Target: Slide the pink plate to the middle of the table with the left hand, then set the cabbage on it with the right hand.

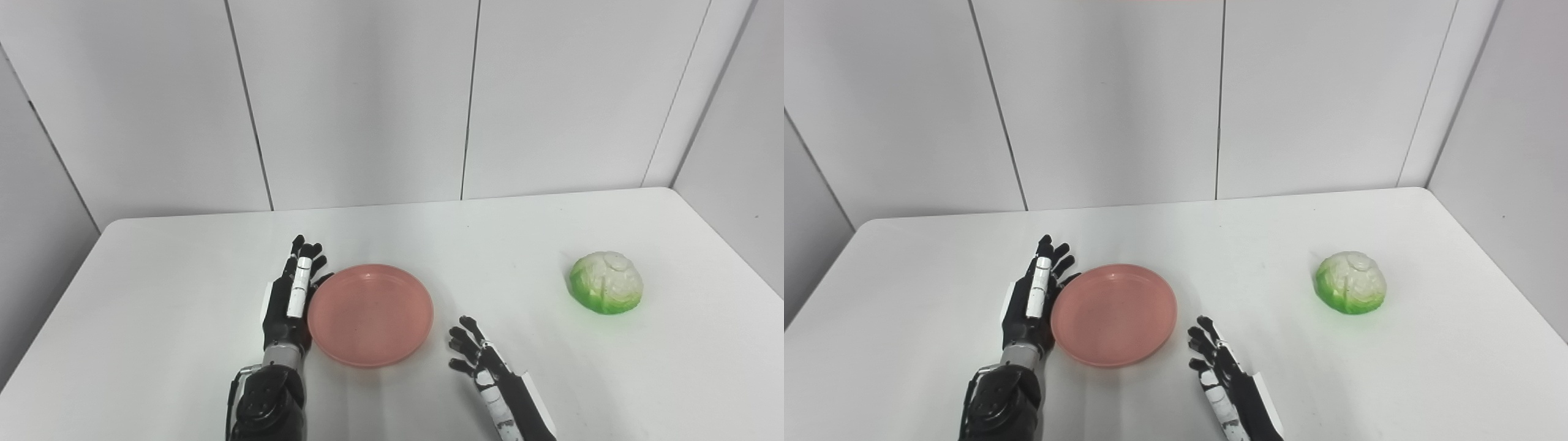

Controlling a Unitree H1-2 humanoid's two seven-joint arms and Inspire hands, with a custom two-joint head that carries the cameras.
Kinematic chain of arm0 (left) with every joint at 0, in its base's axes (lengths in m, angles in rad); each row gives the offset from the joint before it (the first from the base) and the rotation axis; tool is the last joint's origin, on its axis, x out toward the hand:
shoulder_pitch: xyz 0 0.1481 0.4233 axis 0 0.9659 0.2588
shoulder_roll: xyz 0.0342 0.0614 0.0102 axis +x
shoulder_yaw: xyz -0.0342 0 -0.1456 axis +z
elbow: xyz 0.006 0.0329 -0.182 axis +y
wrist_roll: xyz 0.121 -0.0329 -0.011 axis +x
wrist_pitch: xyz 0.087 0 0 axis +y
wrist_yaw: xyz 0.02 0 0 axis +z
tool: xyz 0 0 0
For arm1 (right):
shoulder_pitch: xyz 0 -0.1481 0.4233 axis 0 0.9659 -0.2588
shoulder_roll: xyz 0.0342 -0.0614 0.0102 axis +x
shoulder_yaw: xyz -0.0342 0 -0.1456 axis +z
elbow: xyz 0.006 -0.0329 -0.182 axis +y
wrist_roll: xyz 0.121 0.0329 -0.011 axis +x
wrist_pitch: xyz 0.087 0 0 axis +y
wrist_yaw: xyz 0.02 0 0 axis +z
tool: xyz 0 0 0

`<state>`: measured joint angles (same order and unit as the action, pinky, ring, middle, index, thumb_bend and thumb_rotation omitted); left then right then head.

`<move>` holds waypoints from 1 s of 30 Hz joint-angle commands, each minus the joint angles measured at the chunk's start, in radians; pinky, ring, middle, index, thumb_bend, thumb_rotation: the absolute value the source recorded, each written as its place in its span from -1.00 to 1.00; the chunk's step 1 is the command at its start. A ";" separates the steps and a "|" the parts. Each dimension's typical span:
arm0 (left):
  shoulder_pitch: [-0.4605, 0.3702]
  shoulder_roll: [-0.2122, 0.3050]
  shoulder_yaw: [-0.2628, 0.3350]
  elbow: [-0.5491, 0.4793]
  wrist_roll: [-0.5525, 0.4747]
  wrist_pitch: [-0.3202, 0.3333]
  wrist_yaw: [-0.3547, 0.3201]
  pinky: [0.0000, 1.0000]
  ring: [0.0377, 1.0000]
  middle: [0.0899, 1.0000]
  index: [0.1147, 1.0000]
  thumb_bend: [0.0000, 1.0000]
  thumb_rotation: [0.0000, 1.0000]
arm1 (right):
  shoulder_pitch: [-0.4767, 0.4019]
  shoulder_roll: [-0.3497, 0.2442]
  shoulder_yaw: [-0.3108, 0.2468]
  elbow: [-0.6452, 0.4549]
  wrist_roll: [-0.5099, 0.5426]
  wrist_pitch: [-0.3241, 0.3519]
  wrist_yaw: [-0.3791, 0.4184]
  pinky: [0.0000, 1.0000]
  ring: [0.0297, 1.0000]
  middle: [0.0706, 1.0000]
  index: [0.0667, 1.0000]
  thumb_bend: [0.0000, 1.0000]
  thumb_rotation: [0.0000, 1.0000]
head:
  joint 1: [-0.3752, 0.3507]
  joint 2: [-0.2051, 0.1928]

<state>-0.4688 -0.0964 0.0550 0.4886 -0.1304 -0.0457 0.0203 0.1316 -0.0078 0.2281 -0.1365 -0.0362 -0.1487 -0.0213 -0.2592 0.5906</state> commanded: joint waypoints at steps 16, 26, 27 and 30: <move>0.003 -0.005 0.011 0.047 -0.008 0.042 -0.019 0.63 0.83 0.83 0.96 0.72 0.64 | 0.062 0.104 -0.037 -0.155 -0.278 0.079 -0.182 0.63 0.82 0.94 0.98 0.77 0.78 | -0.023 0.001; -0.008 -0.009 0.015 0.077 -0.013 0.036 -0.038 0.61 0.83 0.82 0.97 0.72 0.63 | -0.086 -0.012 -0.094 -0.500 -0.471 0.444 -0.026 0.64 0.83 0.90 0.93 0.89 0.48 | -0.052 -0.002; -0.010 -0.009 0.015 0.086 -0.013 0.032 -0.039 0.63 0.83 0.83 0.97 0.72 0.63 | -0.118 -0.039 -0.112 -0.523 -0.480 0.479 0.008 0.63 0.82 0.89 0.93 0.91 0.45 | -0.057 -0.004; -0.013 -0.010 0.012 0.097 -0.008 0.026 -0.037 0.64 0.83 0.82 0.97 0.73 0.63 | -0.177 -0.099 -0.146 -0.561 -0.508 0.544 0.088 0.54 0.79 0.86 0.90 0.93 0.36 | -0.060 -0.009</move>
<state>-0.4981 -0.0945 0.0707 0.5537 -0.1328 -0.0553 -0.0162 -0.0072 -0.0828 0.0886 -0.6578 -0.5294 0.3685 0.0289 -0.3206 0.5798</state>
